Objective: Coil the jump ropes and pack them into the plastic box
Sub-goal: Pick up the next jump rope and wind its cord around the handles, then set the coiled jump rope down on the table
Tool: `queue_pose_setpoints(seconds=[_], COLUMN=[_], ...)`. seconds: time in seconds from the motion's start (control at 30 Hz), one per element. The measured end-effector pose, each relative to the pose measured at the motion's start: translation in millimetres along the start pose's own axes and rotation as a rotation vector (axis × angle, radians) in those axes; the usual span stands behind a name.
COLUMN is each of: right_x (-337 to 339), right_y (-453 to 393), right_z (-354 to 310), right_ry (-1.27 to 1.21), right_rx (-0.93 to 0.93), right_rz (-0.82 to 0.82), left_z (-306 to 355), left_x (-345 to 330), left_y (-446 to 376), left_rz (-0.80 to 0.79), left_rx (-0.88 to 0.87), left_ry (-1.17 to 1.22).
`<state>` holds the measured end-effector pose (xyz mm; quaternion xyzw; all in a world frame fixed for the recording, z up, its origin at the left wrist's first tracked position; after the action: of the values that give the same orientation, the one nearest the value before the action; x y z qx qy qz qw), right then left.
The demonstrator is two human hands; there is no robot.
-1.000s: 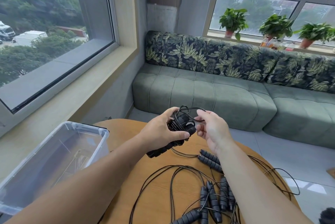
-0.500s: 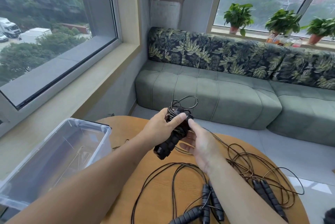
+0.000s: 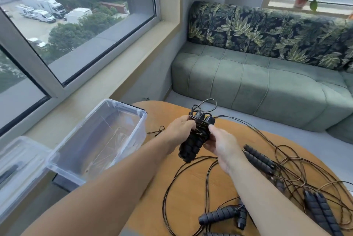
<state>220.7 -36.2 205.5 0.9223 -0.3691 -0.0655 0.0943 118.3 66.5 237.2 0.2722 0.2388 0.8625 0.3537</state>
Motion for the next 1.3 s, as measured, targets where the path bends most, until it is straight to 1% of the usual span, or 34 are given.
queue_pose_setpoints(seconds=[0.1,0.17,0.3,0.5,0.63,0.73,0.87,1.1,1.2,1.3], right_x=[-17,-29,-51,-69,-78,-85,-96,-104,-104,-103], right_y=[-13,-22,-29,-7,12,22,29,31,33,33], right_z=[14,25,55,120,164,193,221,238,244,246], right_ry=[0.016,0.026,0.056,0.071,0.083,0.075,0.081,0.056,0.080,0.169], right_rx=[-0.017,-0.041,-0.132,-0.314,-0.409,-0.471,-0.538,-0.574,-0.581,-0.571], right_rz=[-0.036,-0.054,-0.076,-0.106,-0.133,-0.143,-0.147,-0.150,-0.176,-0.202], left_z=[-15,-25,-58,-130,-175,-201,-227,-252,-257,-260], left_x=[23,36,45,37,34,32,29,22,16,14], left_y=[-14,-22,-34,-50,-57,-58,-61,-65,-63,-59], left_rz=[0.004,0.035,0.060,0.078,0.076,0.075,0.086,0.130,0.149,0.210], left_rx=[0.052,0.088,0.180,0.293,0.322,0.359,0.379,0.394,0.387,0.351], left_ry=[0.038,0.047,0.049,-0.095,-0.248,-0.291,-0.343,-0.399,-0.530,-0.641])
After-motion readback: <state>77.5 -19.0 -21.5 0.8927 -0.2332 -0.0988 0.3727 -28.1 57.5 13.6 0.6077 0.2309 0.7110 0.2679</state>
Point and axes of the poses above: each hand's wrist, its own y-axis away from the middle knuckle, its own x-axis out of the back of the hand, z = x × y, the point moved 3 cm from there along -y, towards the middle knuckle, and after that the axes turned 15 degrees about x, right-handed, at the moved point
